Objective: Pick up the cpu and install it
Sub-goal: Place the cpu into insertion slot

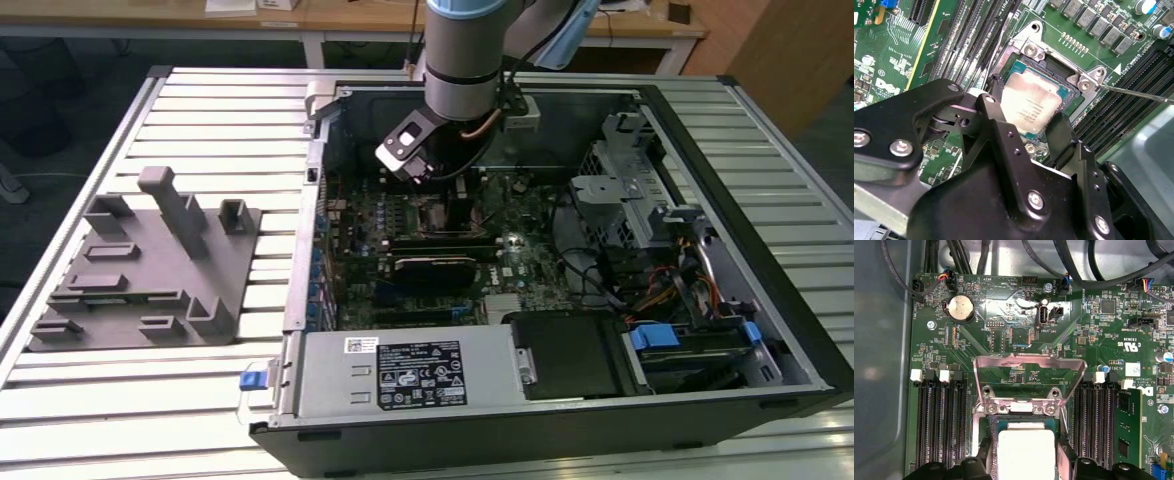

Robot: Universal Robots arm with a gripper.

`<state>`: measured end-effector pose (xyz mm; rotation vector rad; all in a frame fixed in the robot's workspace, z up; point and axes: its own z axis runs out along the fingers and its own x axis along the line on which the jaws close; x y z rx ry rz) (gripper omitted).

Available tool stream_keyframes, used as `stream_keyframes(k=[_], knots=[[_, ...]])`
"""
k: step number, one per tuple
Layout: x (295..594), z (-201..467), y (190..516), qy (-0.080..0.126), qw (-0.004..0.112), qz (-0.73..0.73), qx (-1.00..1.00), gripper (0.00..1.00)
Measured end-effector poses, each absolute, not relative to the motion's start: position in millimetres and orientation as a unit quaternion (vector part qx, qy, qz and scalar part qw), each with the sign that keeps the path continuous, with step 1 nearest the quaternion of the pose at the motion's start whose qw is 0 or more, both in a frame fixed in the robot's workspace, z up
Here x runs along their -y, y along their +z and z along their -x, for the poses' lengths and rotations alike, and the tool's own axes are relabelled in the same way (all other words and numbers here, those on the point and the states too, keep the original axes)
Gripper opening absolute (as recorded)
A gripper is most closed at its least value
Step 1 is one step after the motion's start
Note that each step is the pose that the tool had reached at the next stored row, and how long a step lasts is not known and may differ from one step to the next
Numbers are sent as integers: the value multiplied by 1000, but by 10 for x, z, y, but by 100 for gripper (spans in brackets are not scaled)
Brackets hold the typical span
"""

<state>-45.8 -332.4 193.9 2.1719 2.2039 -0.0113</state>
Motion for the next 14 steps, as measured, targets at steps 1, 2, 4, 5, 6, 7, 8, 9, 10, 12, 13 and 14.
stream_keyframes(k=[1, 2, 4, 5, 6, 7, 8, 9, 10, 12, 13, 14], knots=[[3324, 458, 1939, -4, 24, -702, -712, 62], [3324, 458, 1939, -4, 24, -702, -712, 62], [3323, 459, 1939, -3, 24, -702, -712, 62], [3320, 460, 1939, -3, 23, -702, -712, 62], [3316, 461, 1939, -3, 23, -702, -712, 62], [3313, 462, 1939, -2, 22, -702, -712, 62], [3313, 462, 1939, -2, 22, -702, -712, 62], [3313, 462, 1939, -2, 22, -702, -712, 62], [3313, 462, 1939, -2, 22, -702, -712, 62], [3312, 463, 1939, -2, 22, -702, -712, 62], [3312, 464, 1939, -2, 22, -702, -712, 62], [3312, 465, 1939, -2, 22, -703, -711, 62]])
